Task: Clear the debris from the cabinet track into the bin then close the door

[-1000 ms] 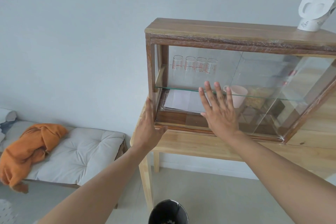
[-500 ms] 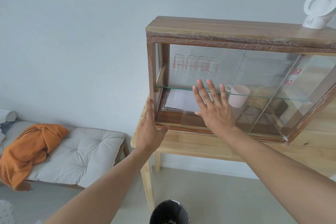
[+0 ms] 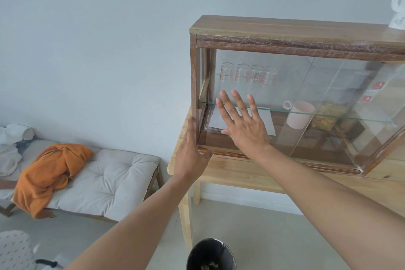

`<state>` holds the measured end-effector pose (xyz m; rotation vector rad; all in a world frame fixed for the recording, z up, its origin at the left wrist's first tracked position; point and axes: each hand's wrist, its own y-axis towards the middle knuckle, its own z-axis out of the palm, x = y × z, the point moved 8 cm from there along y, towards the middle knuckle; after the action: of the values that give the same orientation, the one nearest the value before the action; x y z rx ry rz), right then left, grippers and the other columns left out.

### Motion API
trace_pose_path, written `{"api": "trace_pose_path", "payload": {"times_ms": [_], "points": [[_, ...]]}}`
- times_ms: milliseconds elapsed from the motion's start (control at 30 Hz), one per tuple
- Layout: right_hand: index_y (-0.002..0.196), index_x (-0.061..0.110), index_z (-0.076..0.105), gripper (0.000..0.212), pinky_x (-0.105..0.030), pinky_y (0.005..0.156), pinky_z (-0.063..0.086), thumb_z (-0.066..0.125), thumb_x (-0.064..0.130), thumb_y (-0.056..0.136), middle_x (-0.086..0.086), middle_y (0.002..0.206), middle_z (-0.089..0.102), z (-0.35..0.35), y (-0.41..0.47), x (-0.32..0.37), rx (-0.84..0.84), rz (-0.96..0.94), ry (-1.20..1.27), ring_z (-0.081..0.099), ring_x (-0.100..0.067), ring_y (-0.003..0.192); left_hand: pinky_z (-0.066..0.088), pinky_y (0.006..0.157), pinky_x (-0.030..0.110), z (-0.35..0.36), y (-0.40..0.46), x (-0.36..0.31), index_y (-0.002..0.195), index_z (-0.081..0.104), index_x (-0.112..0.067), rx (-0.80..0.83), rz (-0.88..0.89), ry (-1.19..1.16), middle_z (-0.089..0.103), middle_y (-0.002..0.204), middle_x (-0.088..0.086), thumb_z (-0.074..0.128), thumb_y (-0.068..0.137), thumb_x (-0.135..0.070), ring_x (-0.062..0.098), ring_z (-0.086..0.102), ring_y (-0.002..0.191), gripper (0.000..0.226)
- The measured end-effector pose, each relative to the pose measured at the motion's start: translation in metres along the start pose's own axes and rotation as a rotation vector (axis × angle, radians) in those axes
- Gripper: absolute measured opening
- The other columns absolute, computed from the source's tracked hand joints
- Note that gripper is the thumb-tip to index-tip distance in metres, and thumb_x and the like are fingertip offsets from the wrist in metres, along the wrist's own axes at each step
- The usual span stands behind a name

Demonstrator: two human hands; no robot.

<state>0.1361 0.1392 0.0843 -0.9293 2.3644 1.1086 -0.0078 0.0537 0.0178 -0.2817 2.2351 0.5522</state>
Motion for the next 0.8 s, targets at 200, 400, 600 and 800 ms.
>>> {"api": "trace_pose_path", "payload": {"times_ms": [200, 400, 600, 800], "points": [[0.173, 0.012, -0.010, 0.119, -0.058, 0.131, -0.013, 0.064, 0.064, 0.096, -0.007, 0.185, -0.001, -0.006, 0.018, 0.022, -0.032, -0.008, -0.011, -0.009, -0.032, 0.166, 0.038, 0.098, 0.027, -0.001, 0.001, 0.001, 0.161, -0.012, -0.048, 0.016, -0.030, -0.007, 0.031, 0.168, -0.016, 0.084, 0.086, -0.025, 0.019, 0.048, 0.142, 0.123], [0.173, 0.011, -0.013, 0.120, -0.058, 0.132, -0.016, 0.065, 0.062, 0.097, -0.007, 0.185, -0.006, -0.007, 0.021, 0.023, -0.024, -0.001, 0.018, -0.013, -0.032, 0.167, 0.039, 0.104, 0.031, -0.008, 0.002, 0.000, 0.143, -0.028, -0.069, 0.073, 0.013, 0.077, 0.026, 0.170, -0.014, 0.082, 0.086, -0.026, 0.020, 0.042, 0.147, 0.131], [0.173, 0.009, -0.011, 0.109, -0.057, 0.132, -0.014, 0.069, 0.040, 0.104, -0.009, 0.184, -0.010, -0.023, 0.017, 0.016, 0.028, -0.032, 0.069, -0.016, -0.033, 0.166, 0.052, 0.091, 0.039, -0.013, 0.004, -0.001, 0.157, -0.021, -0.048, 0.163, 0.003, 0.224, 0.045, 0.162, -0.004, 0.080, 0.086, -0.025, 0.033, 0.060, 0.129, 0.125], [0.174, 0.013, -0.004, 0.092, -0.058, 0.137, 0.002, 0.058, 0.029, 0.108, -0.006, 0.182, -0.019, -0.055, -0.005, 0.001, 0.212, -0.118, 0.256, -0.015, -0.032, 0.169, 0.051, 0.097, 0.053, -0.040, -0.002, -0.032, 0.164, -0.002, -0.033, 0.224, -0.011, 0.522, 0.033, 0.167, -0.001, 0.067, 0.092, -0.020, 0.036, 0.053, 0.131, 0.100]]}}
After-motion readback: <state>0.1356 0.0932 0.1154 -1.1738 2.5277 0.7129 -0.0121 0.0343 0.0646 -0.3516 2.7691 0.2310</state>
